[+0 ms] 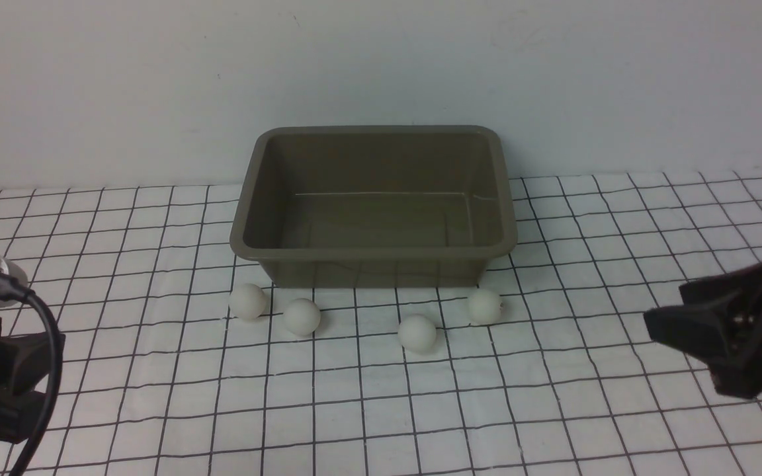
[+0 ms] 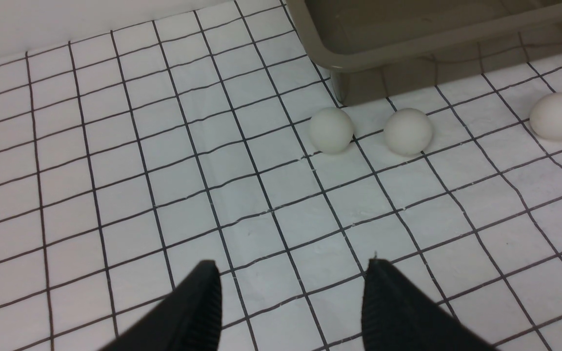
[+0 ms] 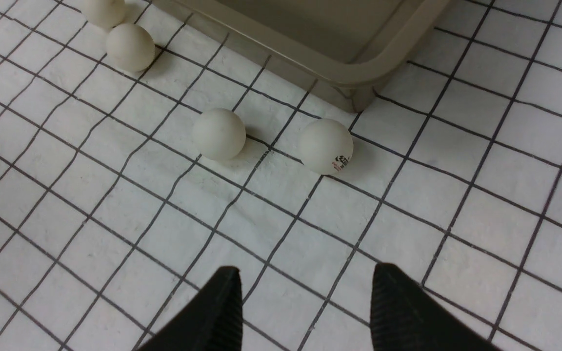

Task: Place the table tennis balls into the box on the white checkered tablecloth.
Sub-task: 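Reach for and grasp a ping pong ball on the table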

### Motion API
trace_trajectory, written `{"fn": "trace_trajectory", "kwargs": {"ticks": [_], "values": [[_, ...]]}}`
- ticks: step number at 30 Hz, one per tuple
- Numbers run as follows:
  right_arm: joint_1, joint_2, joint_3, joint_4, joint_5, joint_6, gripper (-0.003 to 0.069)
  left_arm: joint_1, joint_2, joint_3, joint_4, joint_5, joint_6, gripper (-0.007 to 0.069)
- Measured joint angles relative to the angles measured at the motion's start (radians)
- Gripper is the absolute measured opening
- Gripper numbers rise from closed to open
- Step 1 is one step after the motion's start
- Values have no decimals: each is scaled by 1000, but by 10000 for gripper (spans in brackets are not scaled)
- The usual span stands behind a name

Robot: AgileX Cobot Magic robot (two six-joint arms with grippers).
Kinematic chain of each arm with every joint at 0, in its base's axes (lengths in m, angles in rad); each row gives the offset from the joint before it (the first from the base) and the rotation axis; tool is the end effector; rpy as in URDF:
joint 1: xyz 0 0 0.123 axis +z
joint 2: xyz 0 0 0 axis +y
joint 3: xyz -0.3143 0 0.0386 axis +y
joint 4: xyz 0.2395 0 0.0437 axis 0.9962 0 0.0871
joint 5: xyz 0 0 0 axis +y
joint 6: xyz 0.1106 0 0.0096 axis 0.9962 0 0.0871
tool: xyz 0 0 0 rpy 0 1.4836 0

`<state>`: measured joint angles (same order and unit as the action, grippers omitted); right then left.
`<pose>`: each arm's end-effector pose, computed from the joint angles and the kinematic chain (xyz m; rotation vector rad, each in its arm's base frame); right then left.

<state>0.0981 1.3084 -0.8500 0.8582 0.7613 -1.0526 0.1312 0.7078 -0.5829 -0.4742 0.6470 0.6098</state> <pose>0.2397 0.0819 0.2939 -0.7534 2.2725 0.5643 0.1186 -0.0152 0.3073 0.2522 2.1597 -0.1063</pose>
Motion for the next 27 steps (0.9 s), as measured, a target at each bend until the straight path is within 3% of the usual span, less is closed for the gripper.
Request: {"fn": "trace_trajectory", "kwargs": {"ticks": [17, 27], "values": [[107, 294, -77, 239, -149, -277, 333, 0, 0, 0, -2, -1, 0, 352], [114, 436, -82, 574, -155, -550, 333, 0, 0, 0, -4, -1, 0, 352]]}}
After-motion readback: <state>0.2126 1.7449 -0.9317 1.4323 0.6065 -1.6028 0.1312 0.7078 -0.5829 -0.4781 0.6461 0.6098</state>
